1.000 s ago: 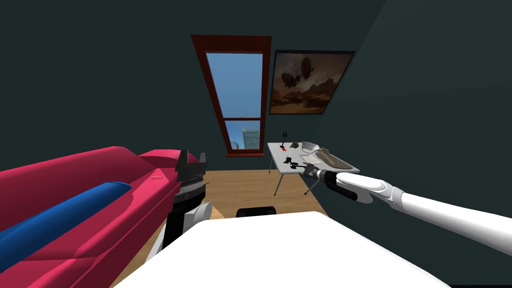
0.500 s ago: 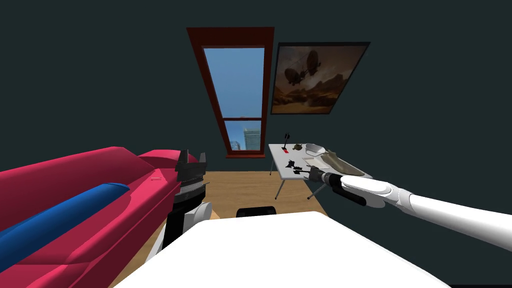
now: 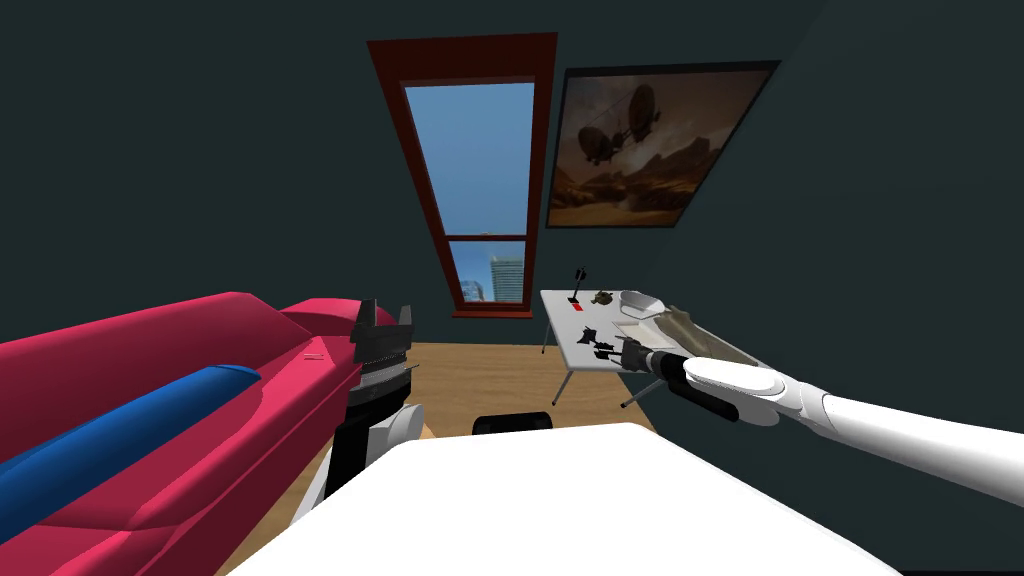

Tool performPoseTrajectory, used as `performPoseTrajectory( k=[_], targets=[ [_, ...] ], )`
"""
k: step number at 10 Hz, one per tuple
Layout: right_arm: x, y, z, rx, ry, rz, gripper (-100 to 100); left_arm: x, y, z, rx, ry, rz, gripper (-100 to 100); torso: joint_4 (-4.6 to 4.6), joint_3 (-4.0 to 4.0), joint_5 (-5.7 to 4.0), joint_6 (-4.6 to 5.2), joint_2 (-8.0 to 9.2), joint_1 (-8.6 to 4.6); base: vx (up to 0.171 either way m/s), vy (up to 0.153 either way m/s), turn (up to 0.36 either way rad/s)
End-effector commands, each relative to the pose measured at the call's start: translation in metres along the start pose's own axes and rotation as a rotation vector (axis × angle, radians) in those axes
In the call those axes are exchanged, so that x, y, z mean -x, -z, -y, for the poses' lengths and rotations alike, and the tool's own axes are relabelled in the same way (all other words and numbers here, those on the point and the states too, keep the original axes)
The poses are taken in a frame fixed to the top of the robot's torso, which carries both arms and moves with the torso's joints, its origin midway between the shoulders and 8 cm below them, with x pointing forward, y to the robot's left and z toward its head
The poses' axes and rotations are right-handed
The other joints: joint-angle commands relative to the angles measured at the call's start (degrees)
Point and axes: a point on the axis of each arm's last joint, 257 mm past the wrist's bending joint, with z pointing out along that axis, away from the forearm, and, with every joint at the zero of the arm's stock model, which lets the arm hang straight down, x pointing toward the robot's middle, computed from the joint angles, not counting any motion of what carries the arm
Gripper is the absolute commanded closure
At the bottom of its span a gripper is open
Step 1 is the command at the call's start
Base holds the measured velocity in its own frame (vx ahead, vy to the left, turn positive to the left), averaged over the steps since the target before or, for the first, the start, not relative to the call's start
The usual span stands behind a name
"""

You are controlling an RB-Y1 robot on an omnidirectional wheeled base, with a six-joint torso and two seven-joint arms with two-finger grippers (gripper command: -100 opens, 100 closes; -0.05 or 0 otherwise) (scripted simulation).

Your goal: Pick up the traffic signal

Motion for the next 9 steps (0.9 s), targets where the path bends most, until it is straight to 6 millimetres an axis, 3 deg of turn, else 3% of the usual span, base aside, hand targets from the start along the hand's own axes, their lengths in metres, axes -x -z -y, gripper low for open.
performPoseTrajectory(
  k=[1, 2, 6, 7, 8, 9],
  targets=[
    [0.0000, 0.0000, 0.0000, 0.000, 0.000, 0.000, -100, 0.0000, 0.0000, 0.0000, 0.000, 0.000, 0.000, 0, 0.00, 0.00, 0.00, 0.00, 0.00, 0.00, 0.033, -0.010, 0.022],
    [-0.0004, -0.0004, -0.0003, -0.002, 0.000, -0.001, 100, 0.0000, 0.0000, 0.0000, 0.000, 0.000, 0.000, 0, 0.01, 0.03, 0.01, 0.02, 0.07, 0.02, 0.000, 0.000, 0.000],
    [-0.0008, -0.0001, -0.0018, 0.002, 0.003, -0.002, 100, 0.0000, 0.0000, 0.0000, 0.000, 0.000, 0.000, 0, 0.08, 0.12, 0.00, 0.02, 0.17, 0.02, -0.001, 0.001, -0.002],
    [-0.0008, -0.0001, -0.0018, 0.002, 0.003, -0.002, 0, 0.0000, 0.0000, 0.0000, 0.000, 0.000, 0.000, 0, 0.09, 0.12, 0.00, 0.02, 0.17, 0.02, 0.000, 0.000, 0.000],
    [-0.0008, -0.0001, -0.0018, 0.002, 0.003, -0.002, 100, 0.0000, 0.0000, 0.0000, 0.000, 0.000, 0.000, 0, 0.09, 0.12, 0.00, 0.03, 0.18, 0.02, 0.000, 0.000, 0.000],
    [-0.0009, -0.0001, -0.0019, 0.002, 0.004, -0.002, 0, 0.0000, 0.0000, 0.0000, 0.000, 0.000, 0.000, 0, 0.09, 0.13, 0.00, 0.03, 0.18, 0.02, 0.000, 0.000, 0.000]
  ],
)
